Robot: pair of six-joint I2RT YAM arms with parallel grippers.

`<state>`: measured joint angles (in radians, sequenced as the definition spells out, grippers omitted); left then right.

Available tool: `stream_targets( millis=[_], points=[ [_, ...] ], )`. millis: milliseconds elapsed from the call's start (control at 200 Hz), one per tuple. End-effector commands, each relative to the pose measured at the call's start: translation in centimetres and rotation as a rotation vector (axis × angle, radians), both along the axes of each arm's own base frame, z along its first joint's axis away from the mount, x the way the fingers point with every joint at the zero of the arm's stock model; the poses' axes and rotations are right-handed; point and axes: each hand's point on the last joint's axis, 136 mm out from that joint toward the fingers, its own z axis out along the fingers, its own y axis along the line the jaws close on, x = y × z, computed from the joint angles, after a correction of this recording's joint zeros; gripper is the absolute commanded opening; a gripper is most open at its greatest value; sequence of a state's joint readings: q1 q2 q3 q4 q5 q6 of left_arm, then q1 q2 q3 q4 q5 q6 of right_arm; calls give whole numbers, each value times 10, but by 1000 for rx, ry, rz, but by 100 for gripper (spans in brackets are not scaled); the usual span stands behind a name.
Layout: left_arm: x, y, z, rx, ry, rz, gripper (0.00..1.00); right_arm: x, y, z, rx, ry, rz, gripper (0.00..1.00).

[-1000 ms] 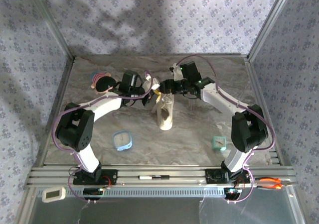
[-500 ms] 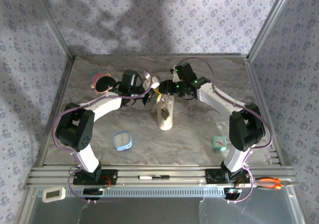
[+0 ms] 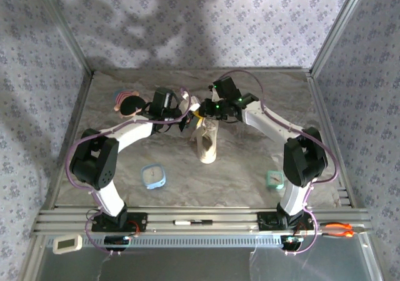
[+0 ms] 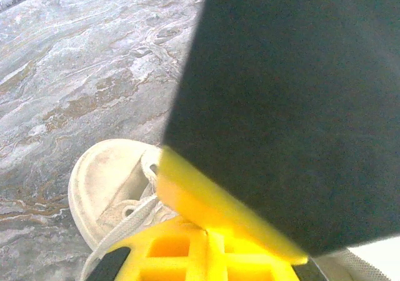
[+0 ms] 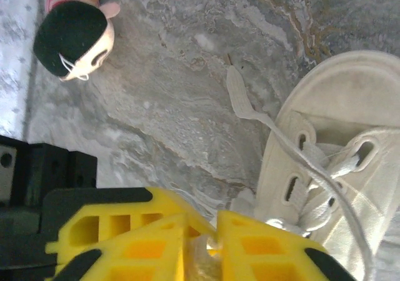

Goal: Tie the shoes

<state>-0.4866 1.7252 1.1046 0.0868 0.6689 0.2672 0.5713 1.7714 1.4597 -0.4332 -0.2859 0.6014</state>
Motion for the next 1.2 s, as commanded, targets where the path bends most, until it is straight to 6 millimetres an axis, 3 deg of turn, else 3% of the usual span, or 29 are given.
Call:
stream_targets(
  millis=[0, 70, 185, 360, 520, 830, 1199],
  points=[
    [0, -8, 9, -22, -21, -36, 0, 3, -4, 4, -51, -19, -7, 5],
    [-2, -4, 6, -1, -25, -34, 12, 5, -6, 6, -70, -37, 4, 0],
    [-4, 10, 7, 29, -35, -21, 33, 6, -6, 6, -94, -33, 46, 0],
    [1, 49, 5, 120, -64, -18, 41, 4, -3, 0, -111, 5, 103, 0],
    [22, 73, -11, 232, -146, -36, 42, 3, 0, 1, -112, 4, 127, 0],
    [48, 67, -64, 414, -161, -216, 47, -4, -5, -2, -112, -1, 157, 0],
    [56, 50, -120, 567, -111, -338, 47, -1, -8, 1, -99, -14, 150, 0]
  ],
)
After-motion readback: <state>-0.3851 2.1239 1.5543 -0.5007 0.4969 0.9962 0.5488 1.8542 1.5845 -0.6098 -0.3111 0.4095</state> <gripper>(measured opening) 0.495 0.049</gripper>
